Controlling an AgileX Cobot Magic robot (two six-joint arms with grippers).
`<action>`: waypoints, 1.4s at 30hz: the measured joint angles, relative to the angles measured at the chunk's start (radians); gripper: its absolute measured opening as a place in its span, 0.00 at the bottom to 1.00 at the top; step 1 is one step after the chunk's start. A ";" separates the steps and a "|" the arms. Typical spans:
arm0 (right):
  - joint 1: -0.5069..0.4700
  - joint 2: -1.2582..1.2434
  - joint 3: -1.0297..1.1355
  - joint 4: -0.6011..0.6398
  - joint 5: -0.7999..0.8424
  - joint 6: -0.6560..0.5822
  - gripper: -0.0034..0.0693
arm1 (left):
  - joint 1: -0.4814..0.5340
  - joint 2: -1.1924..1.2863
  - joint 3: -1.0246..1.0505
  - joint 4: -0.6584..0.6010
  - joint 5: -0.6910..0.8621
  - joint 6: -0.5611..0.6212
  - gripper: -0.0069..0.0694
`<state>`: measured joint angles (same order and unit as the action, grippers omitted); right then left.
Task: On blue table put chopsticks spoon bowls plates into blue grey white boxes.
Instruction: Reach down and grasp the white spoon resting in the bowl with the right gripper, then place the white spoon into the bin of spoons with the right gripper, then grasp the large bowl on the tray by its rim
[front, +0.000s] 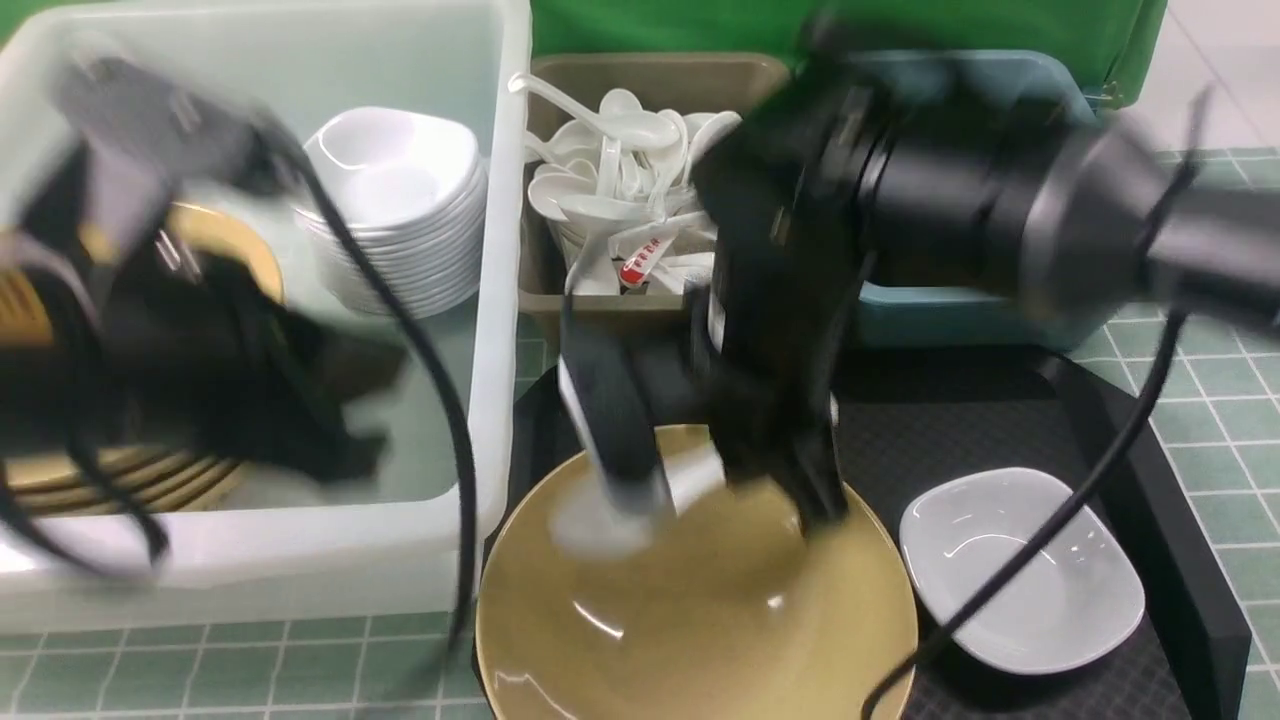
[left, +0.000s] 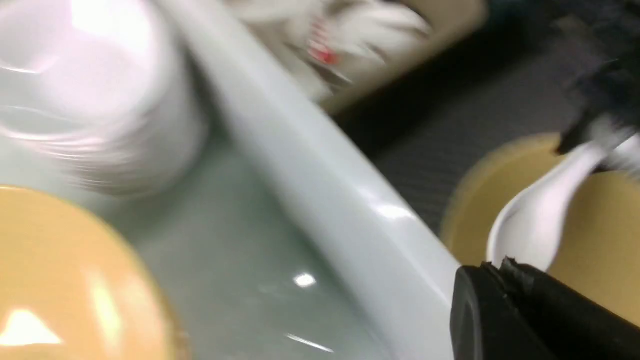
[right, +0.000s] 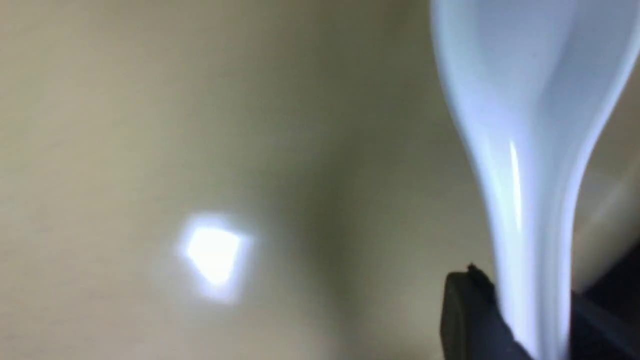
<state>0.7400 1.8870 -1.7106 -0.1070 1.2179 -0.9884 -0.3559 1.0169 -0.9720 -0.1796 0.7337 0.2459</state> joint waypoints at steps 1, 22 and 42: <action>-0.004 0.000 0.000 0.001 0.000 0.008 0.24 | 0.016 0.005 -0.013 -0.003 0.000 0.000 0.08; -0.318 0.285 -0.340 0.089 -0.586 0.900 0.68 | 0.107 0.358 -0.259 -0.394 0.155 0.501 0.08; -0.292 -0.189 -0.078 0.163 0.029 0.674 0.11 | -0.223 0.723 -0.558 0.009 0.386 0.198 0.47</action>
<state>0.4483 1.6976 -1.7889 0.0563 1.2472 -0.3144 -0.5789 1.7399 -1.5305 -0.1707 1.1192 0.4438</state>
